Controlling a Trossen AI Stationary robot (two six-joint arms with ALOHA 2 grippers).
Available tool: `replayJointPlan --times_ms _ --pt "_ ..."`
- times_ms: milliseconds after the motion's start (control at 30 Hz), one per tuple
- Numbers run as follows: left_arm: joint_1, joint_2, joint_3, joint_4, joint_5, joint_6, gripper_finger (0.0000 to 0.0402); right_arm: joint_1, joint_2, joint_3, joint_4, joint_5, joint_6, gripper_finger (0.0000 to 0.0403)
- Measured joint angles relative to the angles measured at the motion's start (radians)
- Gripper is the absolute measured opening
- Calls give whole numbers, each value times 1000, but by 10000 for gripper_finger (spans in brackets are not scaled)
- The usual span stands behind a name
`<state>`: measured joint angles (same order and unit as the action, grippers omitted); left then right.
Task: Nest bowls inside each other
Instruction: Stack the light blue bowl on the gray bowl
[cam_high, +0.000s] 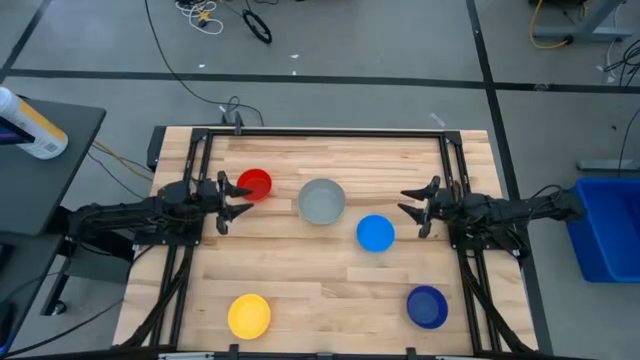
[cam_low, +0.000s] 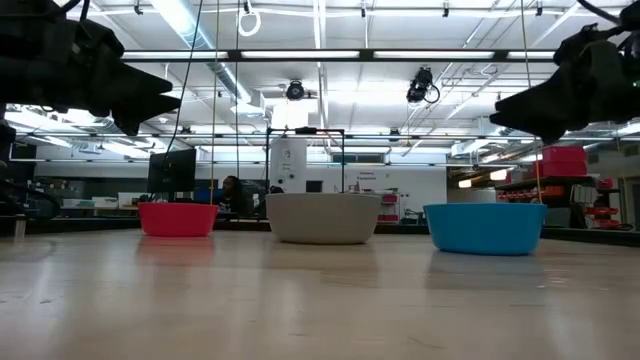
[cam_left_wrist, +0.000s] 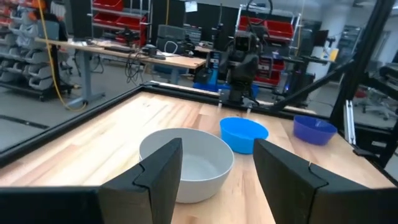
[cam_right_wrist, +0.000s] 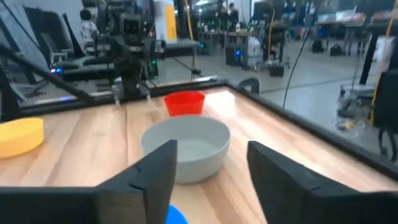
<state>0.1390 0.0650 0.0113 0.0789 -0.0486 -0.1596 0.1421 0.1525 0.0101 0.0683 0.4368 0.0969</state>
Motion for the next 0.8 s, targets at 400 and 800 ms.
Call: replayJointPlan --times_ms 400,800 --pt "0 0 0 34 56 34 206 0 190 0 -8 -310 291 59" --pt "0 0 0 -11 68 67 206 -121 476 58 -26 -374 432 251"
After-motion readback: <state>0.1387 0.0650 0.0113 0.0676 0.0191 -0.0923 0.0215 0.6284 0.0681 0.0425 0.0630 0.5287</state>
